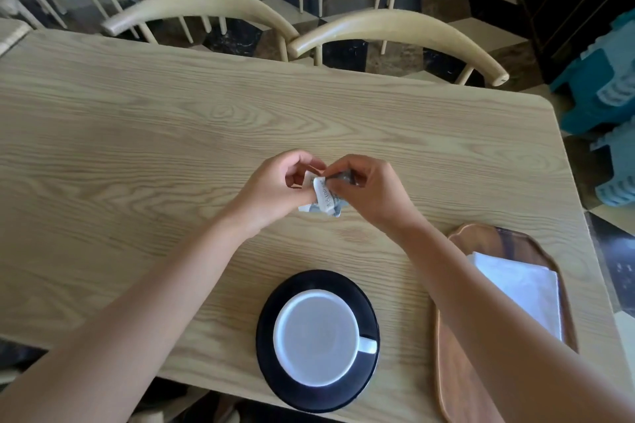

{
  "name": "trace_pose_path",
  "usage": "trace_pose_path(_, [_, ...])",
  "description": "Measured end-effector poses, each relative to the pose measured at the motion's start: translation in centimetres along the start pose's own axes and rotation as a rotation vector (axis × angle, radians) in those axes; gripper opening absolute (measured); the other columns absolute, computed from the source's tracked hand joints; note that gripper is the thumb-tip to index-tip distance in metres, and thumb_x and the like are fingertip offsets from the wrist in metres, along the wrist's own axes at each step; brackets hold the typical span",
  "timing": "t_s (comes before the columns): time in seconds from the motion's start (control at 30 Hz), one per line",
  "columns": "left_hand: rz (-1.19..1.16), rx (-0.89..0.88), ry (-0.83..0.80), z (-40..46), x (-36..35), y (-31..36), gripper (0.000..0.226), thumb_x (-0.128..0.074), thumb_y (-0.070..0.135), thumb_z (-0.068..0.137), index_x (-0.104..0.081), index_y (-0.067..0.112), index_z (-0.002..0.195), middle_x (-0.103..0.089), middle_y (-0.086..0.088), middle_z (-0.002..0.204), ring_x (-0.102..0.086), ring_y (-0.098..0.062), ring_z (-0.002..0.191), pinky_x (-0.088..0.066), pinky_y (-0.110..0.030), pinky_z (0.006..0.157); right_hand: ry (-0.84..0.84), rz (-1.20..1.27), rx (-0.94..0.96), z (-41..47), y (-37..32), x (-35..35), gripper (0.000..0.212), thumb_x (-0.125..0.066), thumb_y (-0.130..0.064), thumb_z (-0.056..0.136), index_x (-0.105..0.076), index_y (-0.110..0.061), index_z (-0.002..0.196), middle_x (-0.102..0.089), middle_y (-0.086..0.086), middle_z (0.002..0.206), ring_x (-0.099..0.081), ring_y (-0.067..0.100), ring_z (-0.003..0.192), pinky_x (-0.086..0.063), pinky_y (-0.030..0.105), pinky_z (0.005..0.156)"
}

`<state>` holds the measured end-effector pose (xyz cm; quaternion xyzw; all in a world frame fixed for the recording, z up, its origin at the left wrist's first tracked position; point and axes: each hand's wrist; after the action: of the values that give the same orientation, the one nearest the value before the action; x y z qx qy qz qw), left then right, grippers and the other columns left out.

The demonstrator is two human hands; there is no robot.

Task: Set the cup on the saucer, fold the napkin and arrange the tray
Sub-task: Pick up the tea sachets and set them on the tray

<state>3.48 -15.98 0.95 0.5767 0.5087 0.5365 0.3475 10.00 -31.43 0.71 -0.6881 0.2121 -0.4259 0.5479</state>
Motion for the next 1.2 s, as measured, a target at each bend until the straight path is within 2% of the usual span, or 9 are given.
trace_pose_path(0.13, [-0.287, 0.104, 0.011, -1.5, -0.7, 0.4, 0.01, -0.059, 0.022, 0.088, -0.066, 0.02, 0.096, -0.074, -0.005, 0.092, -0.07, -0.017, 0.086, -0.056, -0.02, 0.065, 0.18, 0.104, -0.023, -0.7, 0.0, 0.7, 0.026, -0.065, -0.004, 0.079, -0.065, -0.029, 0.071, -0.065, -0.015, 0.07, -0.059, -0.006, 0.065, -0.047, 0.01, 0.062])
trace_pose_path(0.23, [-0.152, 0.083, 0.055, -2.5, -2.0, 0.5, 0.018, -0.063, 0.033, 0.084, -0.069, 0.017, 0.086, -0.076, -0.001, 0.081, -0.072, -0.016, 0.077, -0.057, -0.022, 0.061, 0.29, 0.141, -0.057, -1.5, 0.0, 0.5, 0.025, -0.065, -0.004, 0.08, -0.065, -0.028, 0.072, -0.065, -0.013, 0.071, -0.059, -0.005, 0.062, -0.05, 0.013, 0.061])
trace_pose_path(0.33, [-0.052, 0.003, 0.164, -2.8, -3.6, 0.7, 0.006, -0.068, 0.019, 0.081, -0.07, 0.014, 0.083, -0.074, 0.001, 0.074, -0.072, -0.011, 0.069, -0.053, -0.017, 0.055, 0.352, 0.173, -0.108, -2.5, -0.1, -0.2, 0.019, -0.066, -0.007, 0.079, -0.064, -0.025, 0.076, -0.066, -0.009, 0.073, -0.063, 0.004, 0.066, -0.055, 0.026, 0.064])
trace_pose_path(0.47, [0.003, -0.059, 0.2, -3.3, -4.0, 1.2, 0.012, -0.061, 0.011, 0.086, -0.072, 0.016, 0.085, -0.073, 0.002, 0.07, -0.07, -0.007, 0.063, -0.05, -0.012, 0.056, 0.282, 0.171, -0.17, -3.6, 0.0, 0.6, 0.02, -0.064, -0.012, 0.082, -0.066, -0.022, 0.1, -0.072, -0.003, 0.085, -0.068, 0.01, 0.079, -0.054, 0.026, 0.073])
trace_pose_path(0.63, [-0.015, -0.058, 0.283, -4.9, -4.7, 2.9, 0.014, -0.063, 0.013, 0.085, -0.068, 0.026, 0.084, -0.07, 0.004, 0.07, -0.065, -0.001, 0.059, -0.05, -0.013, 0.056, 0.197, 0.073, -0.153, -5.7, -1.2, 2.8, 0.014, -0.067, -0.017, 0.082, -0.072, -0.026, 0.073, -0.069, -0.017, 0.062, -0.061, -0.003, 0.059, -0.045, 0.011, 0.057])
trace_pose_path(0.77, [-0.334, 0.055, 0.216, -7.1, -7.3, 6.1, 0.01, -0.064, 0.014, 0.084, -0.067, 0.023, 0.088, -0.071, -0.001, 0.08, -0.068, -0.006, 0.07, -0.056, -0.021, 0.061, 0.326, 0.192, -0.13, -8.5, -3.7, 4.2, 0.016, -0.063, -0.015, 0.085, -0.07, -0.016, 0.07, -0.067, 0.001, 0.064, -0.054, 0.008, 0.06, -0.042, 0.024, 0.058])
trace_pose_path(0.87, [-0.446, 0.06, 0.218, -8.8, -9.0, 9.0, 0.015, -0.063, 0.006, 0.084, -0.069, 0.02, 0.086, -0.073, -0.003, 0.083, -0.07, -0.012, 0.069, -0.057, -0.021, 0.061, 0.401, 0.207, -0.137, -11.0, -5.9, 5.9, 0.014, -0.061, -0.016, 0.086, -0.074, -0.014, 0.081, -0.071, 0.0, 0.072, -0.058, 0.002, 0.065, -0.044, 0.021, 0.063])
trace_pose_path(1.0, [-0.387, 0.0, 0.216, -10.8, -11.4, 12.3, 0.021, -0.064, 0.003, 0.082, -0.069, 0.023, 0.08, -0.072, -0.001, 0.081, -0.069, -0.012, 0.072, -0.057, -0.021, 0.06, 0.447, 0.188, -0.163, -15.1, -7.9, 9.0, 0.013, -0.067, -0.018, 0.08, -0.073, -0.024, 0.09, -0.073, -0.004, 0.074, -0.066, 0.01, 0.07, -0.052, 0.029, 0.068])
trace_pose_path(1.2, [-0.318, 0.022, 0.124, -14.4, -16.2, 12.9, 0.021, -0.069, 0.004, 0.078, -0.068, 0.025, 0.08, -0.071, 0.004, 0.073, -0.067, -0.007, 0.063, -0.055, -0.019, 0.056, 0.507, 0.143, -0.256, -22.8, -6.7, 11.9, 0.028, -0.069, -0.013, 0.076, -0.069, -0.041, 0.08, -0.074, -0.004, 0.074, -0.07, 0.018, 0.072, -0.057, 0.045, 0.073])
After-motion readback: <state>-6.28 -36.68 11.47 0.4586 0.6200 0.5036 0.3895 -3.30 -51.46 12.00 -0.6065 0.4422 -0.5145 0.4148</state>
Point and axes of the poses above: each hand's wrist, its own z-axis towards the middle knuckle, its own x-axis out of the back of the hand, y = z × x
